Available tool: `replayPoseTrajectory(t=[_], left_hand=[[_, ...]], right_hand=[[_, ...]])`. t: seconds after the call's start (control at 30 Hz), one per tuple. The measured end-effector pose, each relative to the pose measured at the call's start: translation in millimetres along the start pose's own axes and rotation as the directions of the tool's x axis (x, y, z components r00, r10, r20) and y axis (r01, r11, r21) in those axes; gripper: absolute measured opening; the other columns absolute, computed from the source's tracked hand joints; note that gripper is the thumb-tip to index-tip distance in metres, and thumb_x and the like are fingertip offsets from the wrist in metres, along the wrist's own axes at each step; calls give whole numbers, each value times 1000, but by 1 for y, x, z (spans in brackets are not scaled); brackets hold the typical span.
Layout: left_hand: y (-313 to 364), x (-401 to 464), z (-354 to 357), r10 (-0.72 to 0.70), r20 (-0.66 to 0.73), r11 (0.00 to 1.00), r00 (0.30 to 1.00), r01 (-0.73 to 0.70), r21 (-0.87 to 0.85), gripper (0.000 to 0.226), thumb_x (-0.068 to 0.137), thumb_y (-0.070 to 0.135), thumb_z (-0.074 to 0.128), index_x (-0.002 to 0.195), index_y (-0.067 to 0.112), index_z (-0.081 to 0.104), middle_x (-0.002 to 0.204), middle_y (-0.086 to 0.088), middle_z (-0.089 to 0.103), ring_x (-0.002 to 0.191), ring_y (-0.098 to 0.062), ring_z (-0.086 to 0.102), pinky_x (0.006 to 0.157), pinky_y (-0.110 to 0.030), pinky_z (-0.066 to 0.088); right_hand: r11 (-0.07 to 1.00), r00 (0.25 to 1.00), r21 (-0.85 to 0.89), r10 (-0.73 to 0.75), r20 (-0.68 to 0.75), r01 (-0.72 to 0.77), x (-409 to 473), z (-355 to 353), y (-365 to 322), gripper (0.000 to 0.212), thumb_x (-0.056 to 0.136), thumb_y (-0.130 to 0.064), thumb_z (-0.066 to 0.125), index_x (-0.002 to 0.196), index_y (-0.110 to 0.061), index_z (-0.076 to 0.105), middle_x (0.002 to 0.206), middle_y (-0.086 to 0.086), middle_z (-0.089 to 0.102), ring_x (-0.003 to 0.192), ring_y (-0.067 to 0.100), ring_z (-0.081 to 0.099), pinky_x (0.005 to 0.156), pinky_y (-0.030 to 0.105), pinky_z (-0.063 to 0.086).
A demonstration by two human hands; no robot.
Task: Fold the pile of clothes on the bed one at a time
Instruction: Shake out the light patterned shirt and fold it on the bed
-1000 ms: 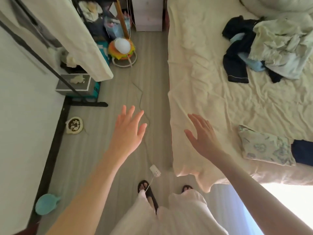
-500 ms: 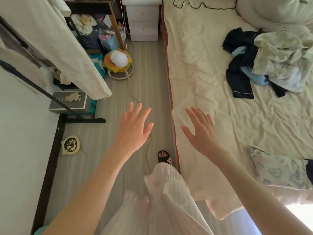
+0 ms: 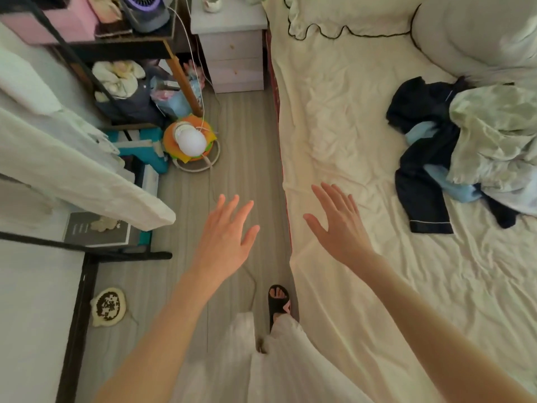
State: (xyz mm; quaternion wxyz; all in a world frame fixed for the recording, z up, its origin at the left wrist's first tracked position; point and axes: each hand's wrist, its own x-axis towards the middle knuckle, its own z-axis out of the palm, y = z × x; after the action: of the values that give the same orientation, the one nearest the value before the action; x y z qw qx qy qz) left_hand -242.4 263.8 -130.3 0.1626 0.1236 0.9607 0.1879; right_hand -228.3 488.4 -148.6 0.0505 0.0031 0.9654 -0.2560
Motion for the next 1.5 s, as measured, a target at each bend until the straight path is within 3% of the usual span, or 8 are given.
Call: replayPoseTrajectory(t=[0.17,0.37,0.63,0.9,1.07,1.3,1.5], left_hand=[[-5,66,-34,50,-14,999,999,-50,5,55,98,41,36,148,23,23,158,-4,13,146,-22,-2,117,-40,10],[-21,151,-63,156,-56,987,986,-153,58,55,97,41,37,148,23,23,157,-5,14,146,-23,-1,118,-42,10],[-37,304,-86,408,108,904,907,-417,93,57,97,40,37,149,20,22,158,-7,7,146,-25,-3,118,-42,8],[-28,420,-89,471,274,853,838,-512,98,58,99,40,34,150,21,14,159,-5,1,145,-23,-7,117,-41,6],[3,471,-43,484,389,828,784,-554,86,57,99,40,32,150,24,11,159,-2,-1,145,-21,-11,116,-39,1],[71,545,67,475,441,807,761,-577,126,58,99,37,33,151,25,7,159,-4,-4,145,-23,-9,117,-40,2],[153,604,153,554,449,725,701,-671,154,59,100,36,32,151,24,7,159,-5,-3,146,-24,-7,117,-39,3]], right_hand=[[998,998,-42,46,35,-44,53,-10,2,59,98,-41,42,150,-21,23,157,2,21,147,20,8,119,41,2],[994,996,-78,75,-42,-78,127,-19,2,59,97,-44,42,149,-23,24,156,3,22,146,21,10,117,39,0],[940,932,-66,319,-171,-334,219,-16,14,60,96,-45,43,149,-24,25,156,3,23,146,22,12,118,41,3],[853,840,-6,513,-176,-522,287,-11,39,59,96,-45,43,149,-24,25,157,2,22,146,21,11,117,39,3],[774,764,-11,623,-169,-633,299,-13,108,59,97,-43,43,148,-19,28,154,6,28,145,23,18,117,44,11],[649,653,-79,744,-137,-756,309,-25,275,55,98,-35,46,146,-15,30,152,8,31,143,26,20,117,47,13],[536,548,-133,774,-316,-834,312,-55,419,53,98,-29,45,146,-9,32,151,13,33,142,28,22,115,46,20]])
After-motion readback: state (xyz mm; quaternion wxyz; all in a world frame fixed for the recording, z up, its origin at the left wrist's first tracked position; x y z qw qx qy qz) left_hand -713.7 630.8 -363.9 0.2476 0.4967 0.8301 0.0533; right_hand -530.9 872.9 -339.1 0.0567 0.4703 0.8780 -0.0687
